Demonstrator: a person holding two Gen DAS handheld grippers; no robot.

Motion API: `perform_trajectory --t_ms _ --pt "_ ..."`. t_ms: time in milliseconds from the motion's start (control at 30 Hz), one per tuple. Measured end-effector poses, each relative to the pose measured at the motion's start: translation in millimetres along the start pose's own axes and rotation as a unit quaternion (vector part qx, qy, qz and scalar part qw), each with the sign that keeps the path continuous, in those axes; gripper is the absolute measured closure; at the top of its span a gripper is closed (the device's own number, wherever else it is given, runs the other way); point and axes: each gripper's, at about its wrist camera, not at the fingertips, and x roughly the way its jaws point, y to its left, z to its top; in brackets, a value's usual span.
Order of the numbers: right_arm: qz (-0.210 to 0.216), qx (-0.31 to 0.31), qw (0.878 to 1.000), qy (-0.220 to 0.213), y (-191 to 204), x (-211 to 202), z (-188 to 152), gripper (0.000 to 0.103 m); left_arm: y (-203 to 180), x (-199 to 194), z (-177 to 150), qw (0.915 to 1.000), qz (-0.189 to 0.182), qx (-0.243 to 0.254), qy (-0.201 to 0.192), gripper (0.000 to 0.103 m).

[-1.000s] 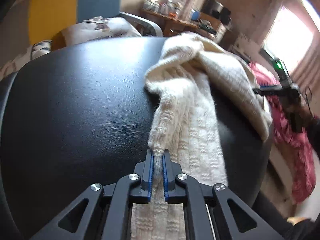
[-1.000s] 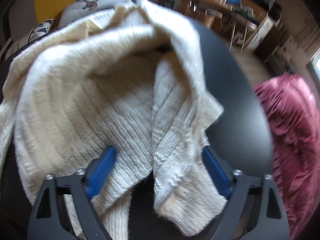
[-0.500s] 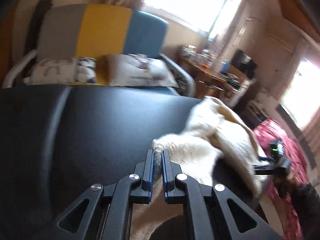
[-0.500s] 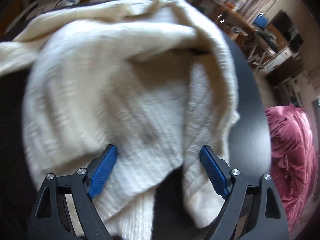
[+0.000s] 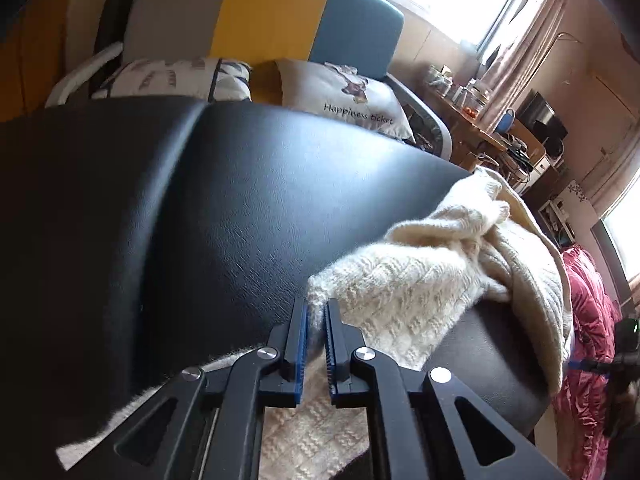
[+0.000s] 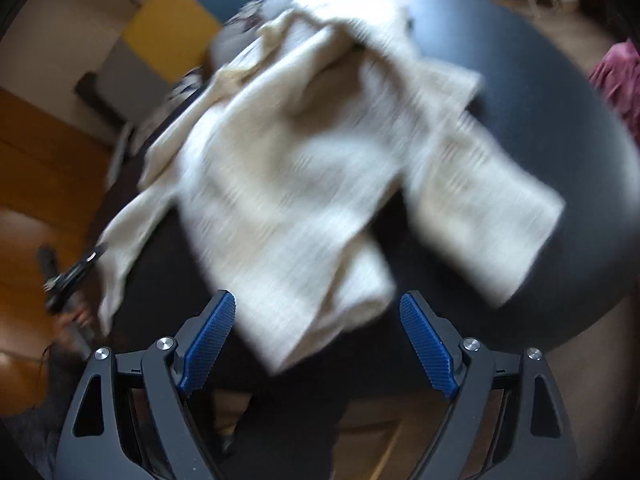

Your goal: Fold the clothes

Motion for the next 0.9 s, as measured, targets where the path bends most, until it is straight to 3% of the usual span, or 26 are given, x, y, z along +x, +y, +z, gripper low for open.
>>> perform_trajectory --t_ms 133,267,333,433,467,600,733,900 --pt "-0.025 -0.018 0.999 -0.01 2 21 -22 0.016 -3 6 -1 1.0 0.003 0.005 0.008 0.095" --pt "-0.043 -0.028 0.997 -0.054 12 19 -29 0.014 2 14 1 0.9997 0.007 0.004 0.021 0.095" --pt "-0.069 -0.05 0.994 -0.065 25 15 -33 0.023 4 19 -1 0.9995 0.009 0.0 0.029 0.095" --pt "-0.106 -0.079 0.989 -0.068 45 10 -40 0.068 5 23 -3 0.9994 0.011 -0.001 0.033 0.095" --pt "-0.116 -0.085 0.987 -0.065 49 11 -42 0.09 4 23 -3 0.9994 0.011 0.0 0.034 0.095" --pt "-0.096 -0.072 0.99 -0.067 47 12 -45 0.087 3 25 -3 0.9993 0.011 0.005 0.035 0.095" --pt "-0.036 -0.005 0.996 -0.08 32 4 -41 0.074 3 23 -3 0.9994 0.007 0.009 0.033 0.095" --pt "0.002 0.006 0.995 -0.098 31 -4 -44 0.06 7 22 -4 0.9994 0.005 0.007 0.034 0.094"
